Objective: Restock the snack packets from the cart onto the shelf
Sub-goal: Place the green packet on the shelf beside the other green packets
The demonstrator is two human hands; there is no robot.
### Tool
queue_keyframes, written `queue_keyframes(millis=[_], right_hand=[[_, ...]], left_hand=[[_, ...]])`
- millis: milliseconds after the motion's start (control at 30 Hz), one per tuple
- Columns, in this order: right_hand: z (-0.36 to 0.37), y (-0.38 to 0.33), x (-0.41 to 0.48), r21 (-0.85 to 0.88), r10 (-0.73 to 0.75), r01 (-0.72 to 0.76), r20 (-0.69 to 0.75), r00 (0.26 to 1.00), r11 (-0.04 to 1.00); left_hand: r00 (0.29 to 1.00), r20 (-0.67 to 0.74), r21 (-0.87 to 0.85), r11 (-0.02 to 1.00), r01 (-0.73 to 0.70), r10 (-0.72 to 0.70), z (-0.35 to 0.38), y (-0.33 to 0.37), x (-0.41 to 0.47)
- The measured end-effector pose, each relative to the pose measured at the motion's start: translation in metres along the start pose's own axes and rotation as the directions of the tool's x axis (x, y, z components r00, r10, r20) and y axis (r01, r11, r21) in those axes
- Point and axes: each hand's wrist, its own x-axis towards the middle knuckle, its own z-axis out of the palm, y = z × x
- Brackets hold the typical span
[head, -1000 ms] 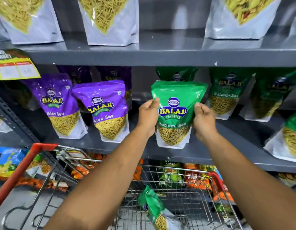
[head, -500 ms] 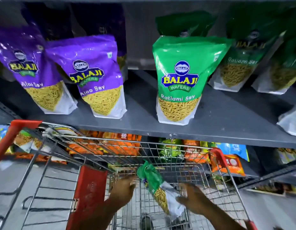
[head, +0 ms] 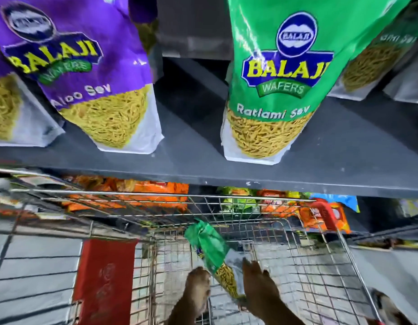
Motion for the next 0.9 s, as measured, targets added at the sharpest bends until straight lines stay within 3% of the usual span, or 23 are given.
queue_keyframes(millis=[33, 167, 367, 467, 567, 767, 900], right_hand=[[0.001, -0.003, 0.002, -0.007, 0.026, -0.026, 0.006, 1.0, 1.0], [0.002, -0.001, 0.006, 0.04, 0.028, -0.027, -0.03, 0.999, 0.999], [-0.005, 0.02, -0.013, 0.298, -0.06, 0.061, -0.014, 0.998, 0.953], [-0.009, 0.032, -0.028, 0.348, -0.137, 0.125, 0.011, 0.99, 0.929], [-0.018, 0.039, -0.046, 0.38, -0.177, 0.17, -0.018, 0.984, 0.909], [-0.039, 0.061, -0.068, 0.412, -0.266, 0.29, -0.116, 0.957, 0.864], [-0.055, 0.075, -0.075, 0.405, -0.276, 0.338, -0.206, 0.939, 0.849]], left_hand=[[1.0, 0.002, -0.127, 0.992, 0.015, -0.015, 0.004, 0.002, -0.002], [0.996, -0.034, -0.364, 0.93, 0.059, -0.077, 0.019, 0.014, 0.005], [0.995, -0.072, -0.354, 0.935, 0.032, -0.062, 0.014, 0.013, -0.008], [0.998, -0.062, -0.402, 0.916, -0.008, -0.019, 0.015, 0.011, -0.027], [0.992, -0.097, -0.426, 0.897, -0.113, 0.079, 0.017, 0.009, -0.052], [0.96, 0.005, -0.392, 0.884, -0.255, 0.279, 0.036, 0.02, -0.118], [0.889, 0.053, -0.397, 0.826, -0.399, 0.455, 0.042, 0.025, -0.157]])
